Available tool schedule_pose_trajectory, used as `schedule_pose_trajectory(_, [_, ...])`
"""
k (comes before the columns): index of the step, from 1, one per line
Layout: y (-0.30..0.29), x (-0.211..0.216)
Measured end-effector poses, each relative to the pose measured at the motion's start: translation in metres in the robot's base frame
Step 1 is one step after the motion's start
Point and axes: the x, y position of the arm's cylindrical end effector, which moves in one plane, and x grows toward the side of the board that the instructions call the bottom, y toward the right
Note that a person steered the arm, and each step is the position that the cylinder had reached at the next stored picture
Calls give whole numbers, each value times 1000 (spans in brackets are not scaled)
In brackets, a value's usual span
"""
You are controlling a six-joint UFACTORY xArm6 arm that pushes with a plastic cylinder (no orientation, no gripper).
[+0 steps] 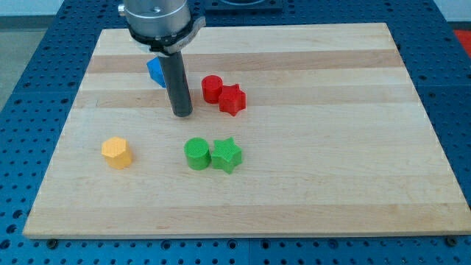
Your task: Move the yellow hexagon to bottom left of the yellow heart
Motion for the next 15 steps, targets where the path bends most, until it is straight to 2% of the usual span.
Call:
schedule_pose_trajectory(1, [0, -4])
schedule_pose_trajectory(2, [0, 18])
schedule_pose_trajectory(3, [-29, 26])
schedule_pose_trajectory(4, [-99, 15])
schedule_pose_trajectory(5, [-149, 53])
schedule_pose_trajectory(6, [-142, 124])
schedule_pose_trajectory(7, [-102, 141])
schedule_pose_trajectory(9, [-72, 50])
schedule_pose_trajectory(10, [-72, 51])
schedule_pose_trajectory(11, [-85, 86])
schedule_pose_trajectory(12, [-148, 96])
schedule_pose_trajectory(13, [-168, 64])
schedule_pose_trajectory(15, [-103, 20])
